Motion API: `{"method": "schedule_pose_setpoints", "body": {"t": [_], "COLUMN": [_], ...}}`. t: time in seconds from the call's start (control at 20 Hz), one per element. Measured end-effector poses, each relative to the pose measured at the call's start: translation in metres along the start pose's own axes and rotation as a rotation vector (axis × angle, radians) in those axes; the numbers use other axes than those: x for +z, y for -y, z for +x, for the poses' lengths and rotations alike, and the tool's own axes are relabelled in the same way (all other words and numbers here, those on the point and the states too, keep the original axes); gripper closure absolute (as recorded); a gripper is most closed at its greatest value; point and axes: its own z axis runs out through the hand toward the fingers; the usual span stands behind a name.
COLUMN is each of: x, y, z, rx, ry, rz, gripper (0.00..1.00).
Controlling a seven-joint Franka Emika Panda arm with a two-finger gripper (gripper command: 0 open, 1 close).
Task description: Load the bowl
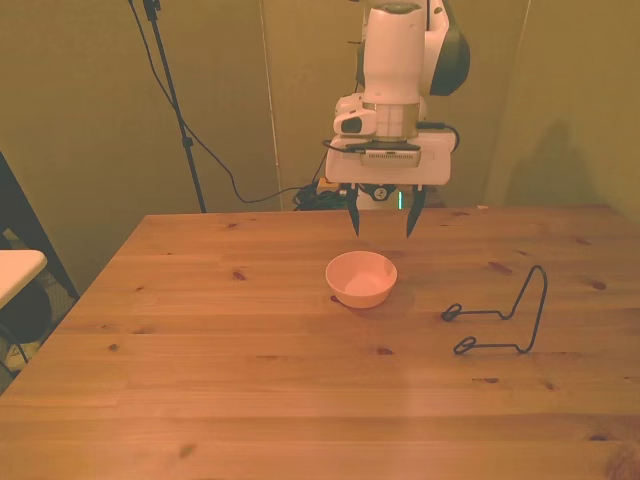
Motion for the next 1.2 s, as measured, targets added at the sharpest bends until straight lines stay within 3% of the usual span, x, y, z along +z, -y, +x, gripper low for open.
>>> {"method": "schedule_pose_setpoints", "body": {"t": [0.4,0.45,1.2], "x": [0.061,0.067,0.084], "y": [0.034,0.034,0.036], "z": [-0.005,-0.004,-0.003], "rx": [0.017,0.020,0.025], "ry": [0.013,0.014,0.025], "rz": [-0.062,-0.069,-0.083], "gripper": [0.00,1.00,1.00]}}
